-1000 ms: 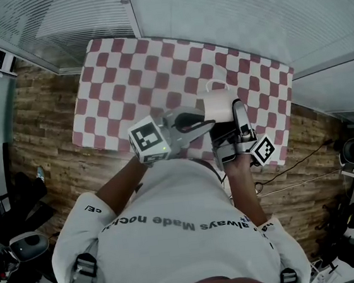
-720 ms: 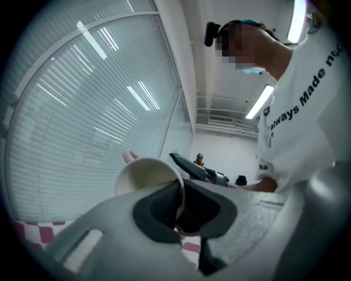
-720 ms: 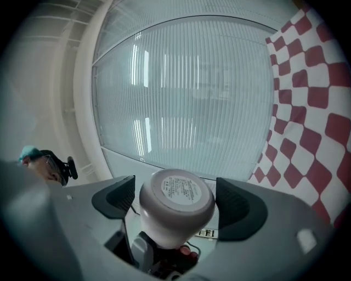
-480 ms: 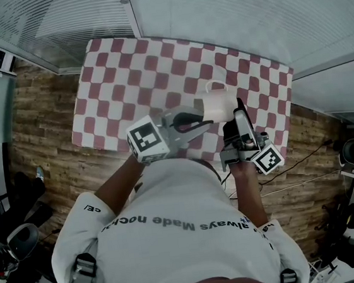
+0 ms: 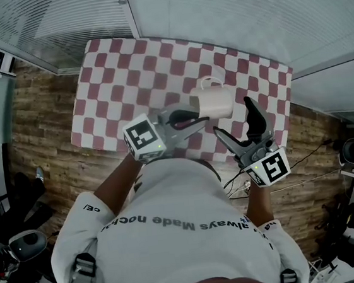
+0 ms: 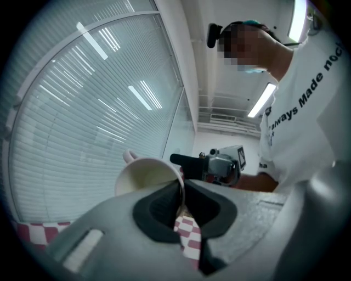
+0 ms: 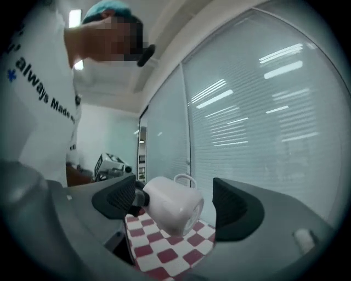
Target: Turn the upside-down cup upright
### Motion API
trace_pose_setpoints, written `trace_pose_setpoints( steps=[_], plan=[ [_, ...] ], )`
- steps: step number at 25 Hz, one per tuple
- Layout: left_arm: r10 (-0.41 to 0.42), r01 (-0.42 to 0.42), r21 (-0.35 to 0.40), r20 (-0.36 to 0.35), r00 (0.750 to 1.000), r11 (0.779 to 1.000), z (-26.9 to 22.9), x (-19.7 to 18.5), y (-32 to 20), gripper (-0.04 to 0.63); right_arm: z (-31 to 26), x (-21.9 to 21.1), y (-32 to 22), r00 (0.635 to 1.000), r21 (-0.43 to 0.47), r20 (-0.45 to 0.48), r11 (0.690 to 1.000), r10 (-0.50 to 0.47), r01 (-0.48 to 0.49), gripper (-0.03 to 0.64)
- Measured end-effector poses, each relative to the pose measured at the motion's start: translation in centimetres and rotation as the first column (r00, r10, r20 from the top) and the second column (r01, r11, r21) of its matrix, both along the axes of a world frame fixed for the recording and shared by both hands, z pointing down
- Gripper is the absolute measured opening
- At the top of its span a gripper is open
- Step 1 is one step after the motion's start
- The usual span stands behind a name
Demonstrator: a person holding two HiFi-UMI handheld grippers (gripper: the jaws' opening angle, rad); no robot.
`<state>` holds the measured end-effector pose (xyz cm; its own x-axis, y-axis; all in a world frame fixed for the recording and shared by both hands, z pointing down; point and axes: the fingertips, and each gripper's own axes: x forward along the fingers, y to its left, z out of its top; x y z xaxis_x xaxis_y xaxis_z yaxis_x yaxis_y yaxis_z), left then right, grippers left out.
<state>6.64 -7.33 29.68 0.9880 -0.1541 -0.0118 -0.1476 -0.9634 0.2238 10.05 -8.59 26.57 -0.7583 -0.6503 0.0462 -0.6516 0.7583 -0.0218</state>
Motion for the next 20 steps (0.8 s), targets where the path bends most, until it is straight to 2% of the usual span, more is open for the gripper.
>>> trace_pose_setpoints(
  steps=[3,4,5,7,10,16,18,20],
  plan=[
    [-0.008,0.008,0.000,0.007,1.000,1.000,0.3,-0.1,-0.2,0.023,0.2,-1.8,0.6,0.979,0.108,-0.206,0.994,0.002,0.021,0.445],
    [-0.011,0.011,0.000,0.008,1.000,1.000,0.3,-0.2,-0.2,0.023,1.0,-2.1,0.8,0.951,0.121,-0.309,0.992,0.007,0.032,0.448],
    [-0.013,0.013,0.000,0.009,1.000,1.000,0.4,-0.3,-0.3,0.023,2.0,-2.1,1.0,0.906,0.128,-0.422,0.991,0.011,0.048,0.450],
    [-0.013,0.013,-0.001,0.010,1.000,1.000,0.5,-0.4,-0.4,0.023,3.1,-2.2,0.9,0.821,0.166,-0.570,0.983,0.034,0.074,0.456],
    [-0.010,0.010,0.001,0.011,1.000,1.000,0.4,-0.4,-0.4,0.023,3.6,-2.3,0.2,0.731,0.214,-0.677,0.973,0.083,0.088,0.463],
    [0.003,-0.003,-0.003,0.020,1.000,1.000,0.6,0.0,0.3,0.023,5.4,-2.4,-0.5,0.537,0.246,-0.831,0.961,0.145,0.122,0.477],
    [0.008,-0.008,-0.004,0.022,1.000,1.000,0.6,0.2,0.3,0.023,5.9,-2.6,-0.9,0.494,0.248,-0.856,0.959,0.151,0.136,0.479],
    [0.015,-0.015,-0.004,0.024,1.000,1.000,0.6,0.4,0.4,0.023,6.2,-2.8,-1.1,0.471,0.248,-0.869,0.957,0.152,0.148,0.480]
  ],
)
